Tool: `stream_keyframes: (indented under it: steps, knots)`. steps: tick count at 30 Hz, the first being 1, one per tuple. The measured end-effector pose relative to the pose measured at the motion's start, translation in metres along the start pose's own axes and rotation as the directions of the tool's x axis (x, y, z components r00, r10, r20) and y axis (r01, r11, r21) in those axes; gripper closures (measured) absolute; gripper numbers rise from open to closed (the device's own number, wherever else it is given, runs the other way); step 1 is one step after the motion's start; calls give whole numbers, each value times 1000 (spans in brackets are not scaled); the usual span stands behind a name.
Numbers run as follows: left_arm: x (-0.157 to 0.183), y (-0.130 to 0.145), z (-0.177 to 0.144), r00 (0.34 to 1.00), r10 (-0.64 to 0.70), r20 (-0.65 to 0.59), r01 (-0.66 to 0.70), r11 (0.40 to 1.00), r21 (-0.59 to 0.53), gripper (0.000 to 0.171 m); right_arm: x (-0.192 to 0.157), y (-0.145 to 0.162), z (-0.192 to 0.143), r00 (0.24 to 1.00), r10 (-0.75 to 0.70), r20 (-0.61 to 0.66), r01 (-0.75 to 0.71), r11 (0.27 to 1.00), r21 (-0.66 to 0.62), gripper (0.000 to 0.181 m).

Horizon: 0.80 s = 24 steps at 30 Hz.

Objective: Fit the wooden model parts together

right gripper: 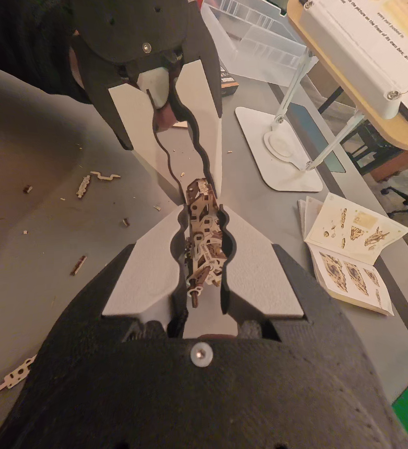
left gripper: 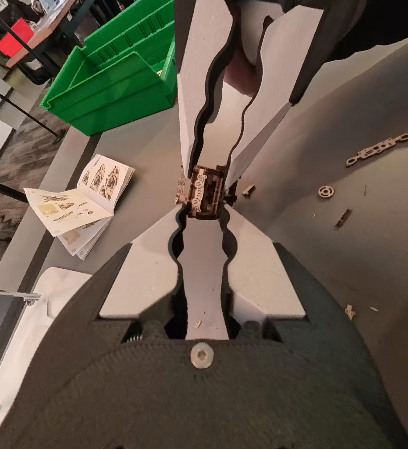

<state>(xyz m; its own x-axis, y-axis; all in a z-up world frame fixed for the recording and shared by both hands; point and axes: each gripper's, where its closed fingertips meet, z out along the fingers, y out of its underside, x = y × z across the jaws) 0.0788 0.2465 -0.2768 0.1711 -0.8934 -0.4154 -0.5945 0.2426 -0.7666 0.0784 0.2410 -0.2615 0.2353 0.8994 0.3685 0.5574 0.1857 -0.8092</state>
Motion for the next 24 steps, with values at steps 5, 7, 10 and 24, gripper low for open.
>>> stream_keyframes:
  steps: [5,7,10,24]
  knots:
    - [1,-6,5,999,34,-12,-34,999,1,148,1,-1,-4,999,-44,-4,44,999,-24,154]
    - [3,-8,8,998,56,-29,-56,998,-9,148,1,0,-2,995,-101,-2,101,993,-54,155]
    - [2,-9,11,997,65,-40,-65,998,-20,148,1,3,-3,992,-128,14,128,990,-65,159]
    - [4,-14,18,992,108,-67,-111,993,-47,149,3,11,-11,996,-85,24,87,992,-92,162]
